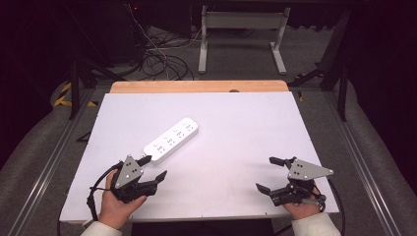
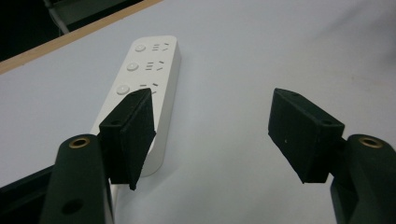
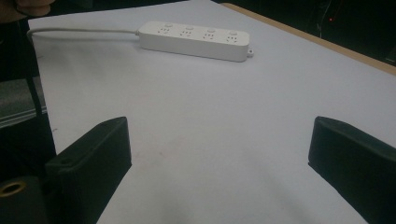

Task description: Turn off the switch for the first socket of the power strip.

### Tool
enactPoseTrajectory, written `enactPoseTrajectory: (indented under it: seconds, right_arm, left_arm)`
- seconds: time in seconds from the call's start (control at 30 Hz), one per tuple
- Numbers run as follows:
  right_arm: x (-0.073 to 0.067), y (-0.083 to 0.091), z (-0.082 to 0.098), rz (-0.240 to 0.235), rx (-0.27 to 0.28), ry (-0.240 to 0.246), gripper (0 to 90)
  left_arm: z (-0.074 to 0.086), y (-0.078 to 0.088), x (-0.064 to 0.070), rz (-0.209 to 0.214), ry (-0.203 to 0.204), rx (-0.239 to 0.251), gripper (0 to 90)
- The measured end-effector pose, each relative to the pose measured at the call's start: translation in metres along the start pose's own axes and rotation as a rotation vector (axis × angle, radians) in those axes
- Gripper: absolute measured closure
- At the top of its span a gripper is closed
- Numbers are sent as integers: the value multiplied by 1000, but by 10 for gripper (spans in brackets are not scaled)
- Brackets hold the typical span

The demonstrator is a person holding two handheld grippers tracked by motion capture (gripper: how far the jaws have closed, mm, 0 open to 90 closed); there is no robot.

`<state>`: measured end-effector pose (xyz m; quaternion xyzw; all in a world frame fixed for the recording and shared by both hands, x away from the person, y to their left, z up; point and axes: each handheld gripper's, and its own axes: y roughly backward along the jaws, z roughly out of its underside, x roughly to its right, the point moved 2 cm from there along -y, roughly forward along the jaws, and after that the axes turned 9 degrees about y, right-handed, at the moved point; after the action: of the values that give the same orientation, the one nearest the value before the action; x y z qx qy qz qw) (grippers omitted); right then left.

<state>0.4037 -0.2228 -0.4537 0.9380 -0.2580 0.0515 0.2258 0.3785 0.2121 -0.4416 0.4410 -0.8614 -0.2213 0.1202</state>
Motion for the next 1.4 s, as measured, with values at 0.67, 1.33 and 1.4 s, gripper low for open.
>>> enactPoseTrajectory:
  seconds: [0.67, 1.33, 1.4]
  right_arm:
    - [0, -1, 2, -15, -10, -4, 63]
    - [-1, -1, 1, -23, -7, 0, 66]
    - [-1, -1, 1, -25, -8, 0, 66]
  left_arm:
    - [-29, -2, -12, -14, 23, 0, 326]
    - [-43, -3, -17, -10, 38, 17, 523]
    - [-43, -3, -17, -4, 35, 5, 592]
